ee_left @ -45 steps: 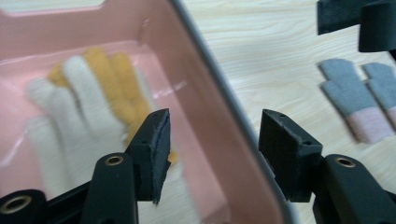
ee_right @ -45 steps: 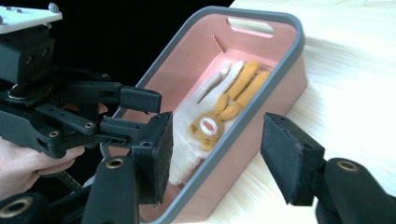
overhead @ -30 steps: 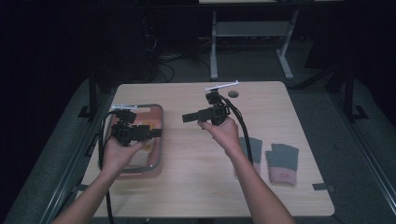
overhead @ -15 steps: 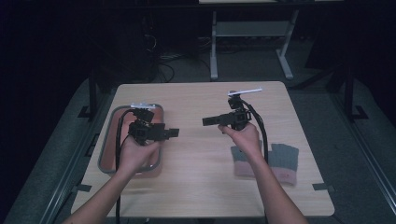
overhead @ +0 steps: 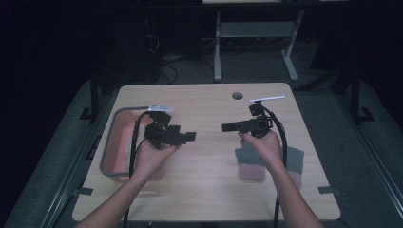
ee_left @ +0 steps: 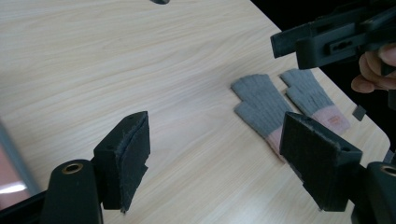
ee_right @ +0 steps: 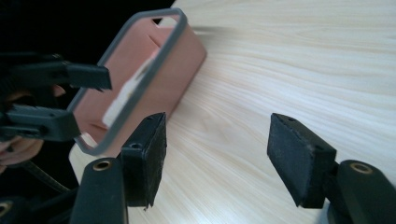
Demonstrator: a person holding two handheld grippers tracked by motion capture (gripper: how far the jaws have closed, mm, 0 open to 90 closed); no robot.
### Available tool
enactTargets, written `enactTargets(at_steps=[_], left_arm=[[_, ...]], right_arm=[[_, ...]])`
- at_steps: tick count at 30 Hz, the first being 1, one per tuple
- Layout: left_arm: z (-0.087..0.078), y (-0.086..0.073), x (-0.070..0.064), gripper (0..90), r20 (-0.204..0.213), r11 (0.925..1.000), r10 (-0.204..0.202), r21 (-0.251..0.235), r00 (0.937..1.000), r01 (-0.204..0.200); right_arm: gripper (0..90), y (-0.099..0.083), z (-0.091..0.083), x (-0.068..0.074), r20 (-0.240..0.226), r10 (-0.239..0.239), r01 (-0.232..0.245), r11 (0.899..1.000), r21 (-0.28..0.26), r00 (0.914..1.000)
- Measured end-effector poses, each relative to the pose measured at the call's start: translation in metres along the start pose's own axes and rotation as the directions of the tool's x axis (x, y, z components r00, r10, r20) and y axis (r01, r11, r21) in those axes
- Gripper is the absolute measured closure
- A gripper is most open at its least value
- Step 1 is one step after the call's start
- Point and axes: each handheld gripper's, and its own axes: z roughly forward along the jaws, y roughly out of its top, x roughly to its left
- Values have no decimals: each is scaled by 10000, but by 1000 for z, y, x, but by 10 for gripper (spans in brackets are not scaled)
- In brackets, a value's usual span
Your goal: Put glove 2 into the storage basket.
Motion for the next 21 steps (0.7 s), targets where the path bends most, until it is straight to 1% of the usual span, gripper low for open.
enactTargets(at_steps=[2, 3, 5, 8, 9, 10, 11, 13, 14, 15, 16, 17, 19, 20, 21], left_arm=[[4, 1, -5, 250, 164, 10000, -8, -60, 9999, 9], [4, 1, -5, 250, 164, 10000, -8, -60, 9999, 9], [10, 1, -11, 250, 261, 10000, 8, -44, 9997, -7], [14, 1, -14, 250, 344, 10000, 33, 24, 9994, -34], [15, 1, -16, 250, 376, 10000, 24, 9, 9993, -24], [18, 1, -20, 250, 449, 9999, 110, -17, 9989, -109], [18, 1, -20, 250, 449, 9999, 110, -17, 9989, -109], [22, 1, -26, 250, 559, 9998, 188, -40, 9983, -186], [22, 1, -26, 251, 559, 9998, 188, -40, 9983, -186], [23, 1, -28, 251, 598, 9996, 289, -18, 9978, -289], [25, 1, -29, 257, 690, 9996, 271, -6, 9972, -271], [26, 1, -31, 264, 773, 9996, 282, -1, 9966, -283], [30, 1, -36, 264, 872, 9991, 417, -36, 9953, -415], [31, 1, -38, 260, 926, 9989, 458, -29, 9947, -457], [34, 0, -44, 256, 995, 9982, 595, -21, 9933, -596]], right_arm=[[373, -4, -7, -4, 145, -33, 33, 10000, -20, 9999], [373, -4, -7, -4, 145, -33, 33, 10000, -20, 9999], [374, -8, -14, -9, 274, -33, 35, 10000, -51, 9996], [378, -11, -19, -10, 330, 32, -30, 10000, -72, 9994], [378, -15, -23, -13, 429, -74, 77, 10000, -47, 9991], [377, -16, -25, -15, 487, -75, 75, 10000, 7, 9988], [377, -16, -25, -15, 487, -75, 75, 10000, 7, 9988], [370, -22, -32, -21, 654, -70, 71, 10000, -4, 9978], [370, -22, -32, -21, 654, -70, 71, 10000, -4, 9978], [359, -24, -35, -22, 686, 15, -15, 10000, -2, 9976], [356, -26, -38, -24, 721, 109, -106, 9999, -54, 9973], [356, -30, -42, -28, 863, -3, 7, 10000, -48, 9963], [351, -33, -45, -31, 925, 58, -57, 10000, -16, 9957], [349, -37, -50, -35, 1067, 105, -102, 9999, -34, 9942], [347, -39, -52, -36, 1130, 114, -105, 9999, -82, 9935]])
